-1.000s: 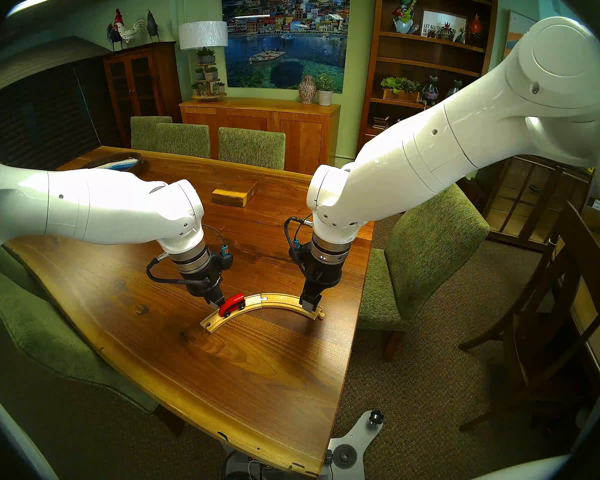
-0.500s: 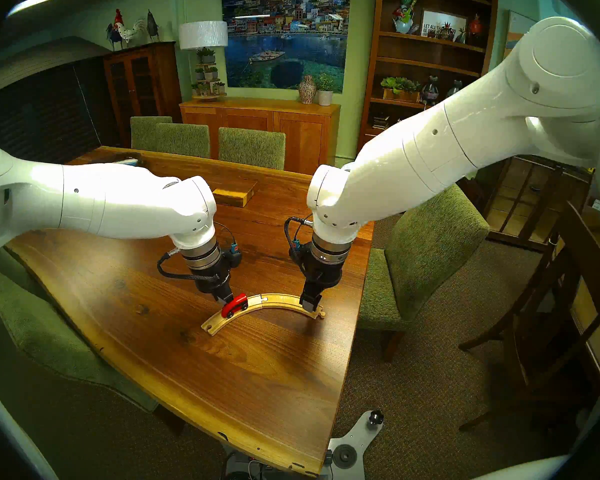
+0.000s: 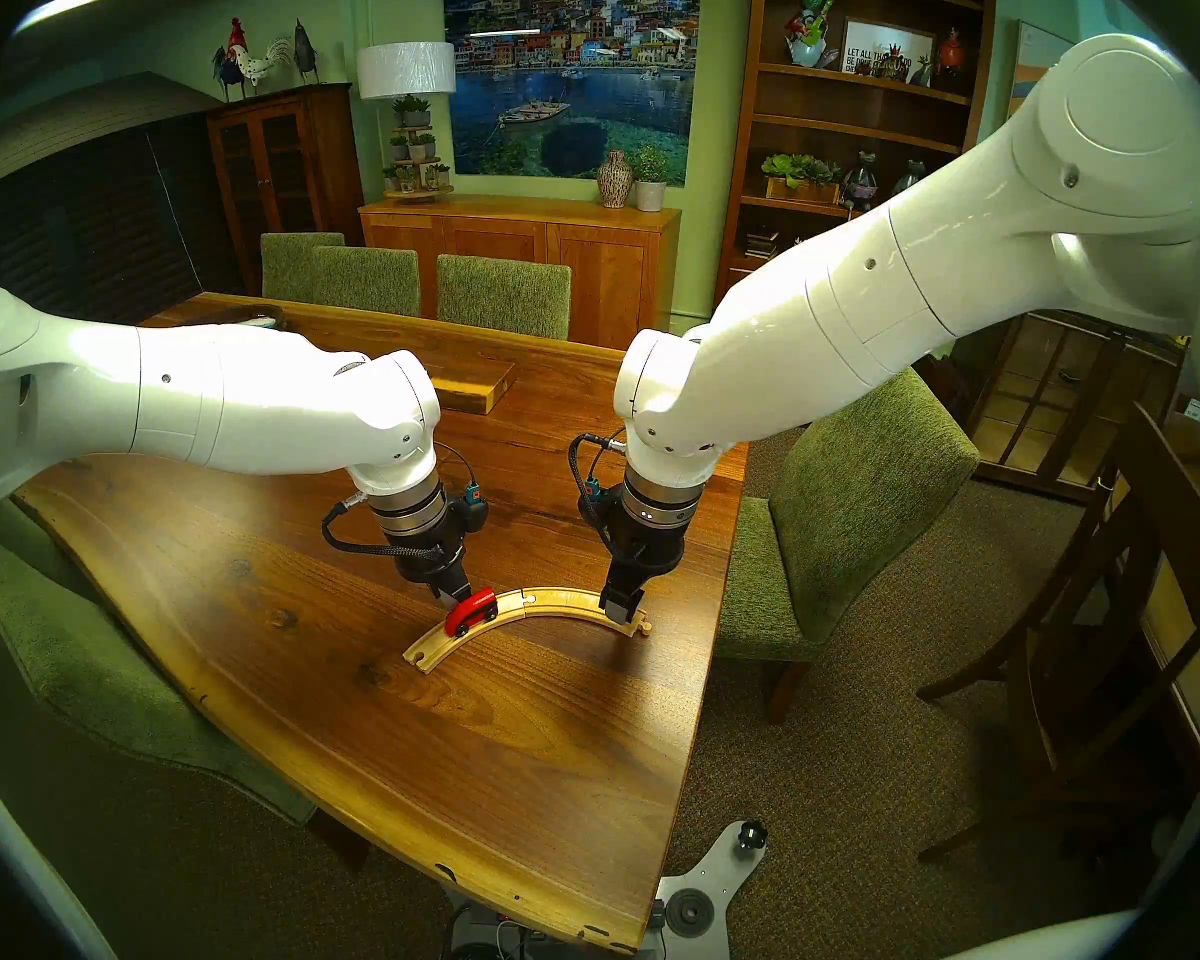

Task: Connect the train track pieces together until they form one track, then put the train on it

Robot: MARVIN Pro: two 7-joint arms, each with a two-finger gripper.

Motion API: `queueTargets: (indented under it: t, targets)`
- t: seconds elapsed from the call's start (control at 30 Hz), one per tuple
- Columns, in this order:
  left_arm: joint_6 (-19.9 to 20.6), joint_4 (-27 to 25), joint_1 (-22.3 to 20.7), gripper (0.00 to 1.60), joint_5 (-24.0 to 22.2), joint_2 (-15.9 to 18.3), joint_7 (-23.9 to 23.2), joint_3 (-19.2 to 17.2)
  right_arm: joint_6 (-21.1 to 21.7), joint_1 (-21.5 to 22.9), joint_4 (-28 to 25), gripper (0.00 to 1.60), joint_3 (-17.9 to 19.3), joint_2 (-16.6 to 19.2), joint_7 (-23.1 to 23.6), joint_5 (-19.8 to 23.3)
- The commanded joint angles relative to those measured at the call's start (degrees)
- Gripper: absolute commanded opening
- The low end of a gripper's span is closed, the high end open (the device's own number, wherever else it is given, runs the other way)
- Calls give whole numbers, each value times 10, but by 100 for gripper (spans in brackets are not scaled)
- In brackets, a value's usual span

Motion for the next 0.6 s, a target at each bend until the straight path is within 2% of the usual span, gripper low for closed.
queueTargets:
  t: [0.0,0.23,0.27,0.33,0.43,0.57]
  targets:
    - [-2,-3,-33,0,7,16,-1,-10,1,18,4,160,5,5,0,1]
    - [5,-55,-58,0,19,52,-11,-6,1,18,4,160,5,5,0,1]
    - [8,-78,-67,0,23,67,-12,-3,1,18,4,160,5,5,0,1]
    - [8,-90,-73,0,26,75,-15,0,1,18,4,160,5,5,0,1]
    - [8,-125,-90,0,36,104,-20,5,1,17,4,160,5,5,0,1]
    - [8,-143,-99,0,44,118,-20,8,1,18,4,160,5,6,0,1]
